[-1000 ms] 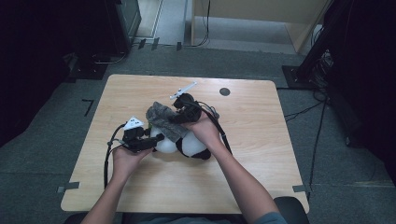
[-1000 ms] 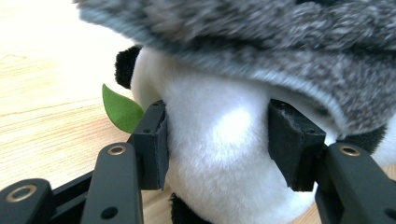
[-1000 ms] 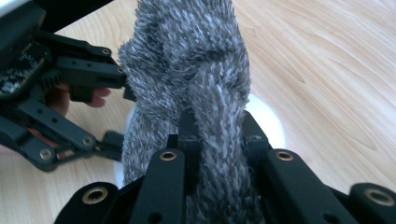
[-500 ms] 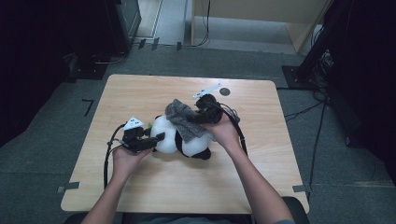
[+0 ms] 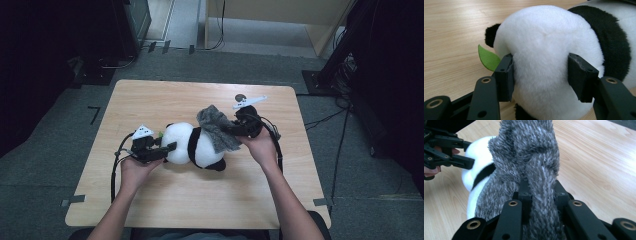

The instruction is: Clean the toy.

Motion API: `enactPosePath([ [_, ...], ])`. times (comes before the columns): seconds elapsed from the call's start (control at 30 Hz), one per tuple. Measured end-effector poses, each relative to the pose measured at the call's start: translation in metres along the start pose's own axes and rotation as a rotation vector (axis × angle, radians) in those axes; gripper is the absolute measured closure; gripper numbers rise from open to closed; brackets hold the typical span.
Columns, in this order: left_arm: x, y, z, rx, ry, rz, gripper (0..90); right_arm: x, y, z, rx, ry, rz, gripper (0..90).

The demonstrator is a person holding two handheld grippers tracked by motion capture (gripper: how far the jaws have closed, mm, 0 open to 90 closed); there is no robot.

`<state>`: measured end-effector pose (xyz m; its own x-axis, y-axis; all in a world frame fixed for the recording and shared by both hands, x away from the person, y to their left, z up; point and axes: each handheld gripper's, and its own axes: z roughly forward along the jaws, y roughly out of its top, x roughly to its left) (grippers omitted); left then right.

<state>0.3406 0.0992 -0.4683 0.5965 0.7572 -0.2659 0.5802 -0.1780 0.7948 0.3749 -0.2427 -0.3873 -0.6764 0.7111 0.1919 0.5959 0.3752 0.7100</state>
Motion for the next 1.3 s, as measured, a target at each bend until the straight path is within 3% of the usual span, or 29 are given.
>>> enactPosePath([
  [0.3, 0.001, 0.000, 0.000, 0.003, -0.003, -0.003, 43.5, -0.008, -0.012, -0.008, 0.022, -0.025, 0.024, 75.7],
  [0.67, 0.004, -0.002, 0.000, -0.015, -0.019, 0.003, 38.6, 0.012, 0.022, -0.009, -0.002, 0.026, -0.032, 76.2],
  [1.03, 0.007, -0.002, 0.001, -0.017, -0.032, -0.031, 31.4, 0.042, 0.068, 0.036, 0.024, 0.097, -0.079, 76.2],
  [1.3, 0.009, -0.002, 0.002, -0.021, -0.031, -0.025, 27.9, 0.058, 0.085, 0.076, 0.078, 0.114, -0.096, 76.2],
])
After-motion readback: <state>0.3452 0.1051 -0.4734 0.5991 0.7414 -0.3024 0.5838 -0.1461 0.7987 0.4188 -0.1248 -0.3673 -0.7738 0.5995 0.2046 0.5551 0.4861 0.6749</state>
